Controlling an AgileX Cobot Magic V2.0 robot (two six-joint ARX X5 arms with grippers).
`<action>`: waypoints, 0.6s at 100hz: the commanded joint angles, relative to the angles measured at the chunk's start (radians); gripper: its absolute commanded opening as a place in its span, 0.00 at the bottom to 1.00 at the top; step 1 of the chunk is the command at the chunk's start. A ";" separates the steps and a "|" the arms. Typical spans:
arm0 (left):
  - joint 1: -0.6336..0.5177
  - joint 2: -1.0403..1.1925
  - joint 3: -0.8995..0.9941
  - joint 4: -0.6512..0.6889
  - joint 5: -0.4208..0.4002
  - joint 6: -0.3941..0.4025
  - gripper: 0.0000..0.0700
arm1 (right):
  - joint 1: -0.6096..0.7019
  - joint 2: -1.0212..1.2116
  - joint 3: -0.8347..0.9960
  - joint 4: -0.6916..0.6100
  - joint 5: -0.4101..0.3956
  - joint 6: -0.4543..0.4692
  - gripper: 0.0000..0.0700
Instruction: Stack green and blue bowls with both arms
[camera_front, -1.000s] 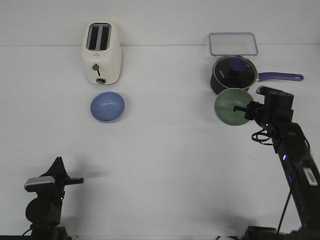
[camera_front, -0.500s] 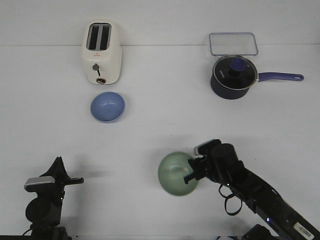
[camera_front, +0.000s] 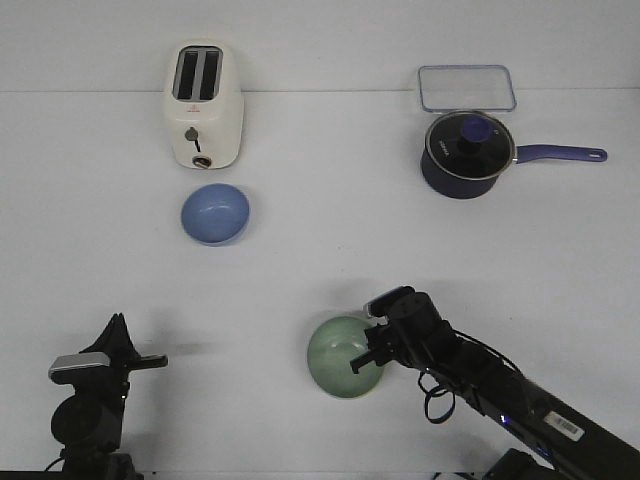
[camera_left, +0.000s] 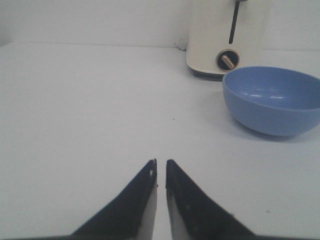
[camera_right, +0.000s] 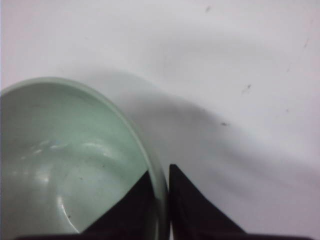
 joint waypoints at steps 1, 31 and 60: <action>0.000 -0.001 -0.020 0.013 0.005 0.000 0.02 | 0.008 0.011 0.006 0.010 0.001 0.013 0.03; 0.000 -0.001 -0.020 0.033 0.006 -0.066 0.02 | 0.007 -0.006 0.006 0.011 0.040 0.010 0.46; 0.000 -0.001 -0.011 0.054 0.027 -0.288 0.01 | 0.008 -0.323 0.006 -0.033 0.092 -0.061 0.46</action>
